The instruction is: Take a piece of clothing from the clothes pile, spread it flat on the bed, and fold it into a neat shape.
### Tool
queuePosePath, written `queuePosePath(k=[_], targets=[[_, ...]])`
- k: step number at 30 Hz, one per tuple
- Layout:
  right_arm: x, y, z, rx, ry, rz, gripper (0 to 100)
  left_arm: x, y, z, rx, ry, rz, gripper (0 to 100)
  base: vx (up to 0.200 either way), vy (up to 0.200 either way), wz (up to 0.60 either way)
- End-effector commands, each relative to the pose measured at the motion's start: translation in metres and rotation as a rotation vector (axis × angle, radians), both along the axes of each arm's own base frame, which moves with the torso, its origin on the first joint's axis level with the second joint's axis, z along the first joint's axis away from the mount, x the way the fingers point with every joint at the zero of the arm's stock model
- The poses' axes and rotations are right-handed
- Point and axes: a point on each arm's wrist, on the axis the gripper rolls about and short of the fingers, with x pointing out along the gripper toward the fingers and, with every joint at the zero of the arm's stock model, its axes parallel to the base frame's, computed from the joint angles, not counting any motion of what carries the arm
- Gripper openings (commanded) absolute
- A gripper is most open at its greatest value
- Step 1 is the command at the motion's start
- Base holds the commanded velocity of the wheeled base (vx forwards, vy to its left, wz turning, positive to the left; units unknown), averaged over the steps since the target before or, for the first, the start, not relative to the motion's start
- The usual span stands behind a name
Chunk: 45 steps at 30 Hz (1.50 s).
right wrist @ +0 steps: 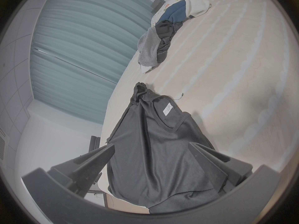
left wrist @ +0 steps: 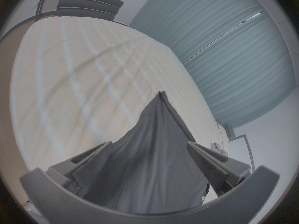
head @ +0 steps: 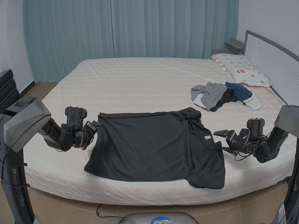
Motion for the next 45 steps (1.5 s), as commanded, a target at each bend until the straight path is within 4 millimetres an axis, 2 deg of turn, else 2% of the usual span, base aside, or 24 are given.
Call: queuePosePath(k=[1, 5, 6, 8, 11, 18, 29, 36, 37, 43, 45], targets=[[-0.001, 0.003, -0.003, 0.0, 0.009, 0.009, 100, -0.029, 0.003, -0.002, 0.005, 0.033, -0.006, 100, 0.0, 0.0, 0.0], [-0.002, 0.005, -0.004, 0.0, 0.016, 0.015, 100, -0.058, 0.004, -0.027, 0.027, 0.085, -0.028, 100, 0.0, 0.0, 0.0], [-0.002, 0.005, -0.004, 0.0, 0.016, 0.016, 100, -0.061, 0.004, -0.028, 0.031, 0.088, -0.036, 100, 0.0, 0.0, 0.0], [-0.002, 0.006, -0.004, 0.0, 0.016, 0.017, 100, -0.079, 0.002, -0.037, 0.083, 0.122, -0.093, 100, 0.0, 0.0, 0.0], [-0.002, 0.006, -0.005, 0.0, 0.018, 0.018, 100, -0.095, 0.005, -0.036, 0.119, 0.137, -0.124, 100, 0.0, 0.0, 0.0], [-0.003, 0.006, -0.004, 0.0, 0.018, 0.018, 100, -0.113, 0.011, -0.032, 0.167, 0.14, -0.154, 100, 0.0, 0.0, 0.0], [-0.003, 0.006, -0.005, -0.001, 0.021, 0.017, 100, -0.109, 0.009, -0.043, 0.175, 0.161, -0.168, 100, 0.0, 0.0, 0.0], [-0.003, 0.006, -0.004, -0.003, 0.019, 0.015, 100, -0.094, 0.007, -0.064, 0.185, 0.16, -0.17, 100, 0.0, 0.0, 0.0], [-0.003, 0.006, -0.004, -0.003, 0.019, 0.015, 100, -0.094, 0.006, -0.066, 0.186, 0.165, -0.171, 0, 0.0, 0.0, 0.0], [0.0, 0.011, -0.003, -0.013, 0.007, 0.024, 100, -0.096, 0.007, -0.067, 0.192, 0.177, -0.168, 0, 0.0, 0.0, 0.0], [0.005, 0.014, 0.005, -0.017, -0.023, 0.029, 100, -0.098, 0.008, -0.067, 0.193, 0.186, -0.164, 0, 0.0, 0.0, 0.0]])
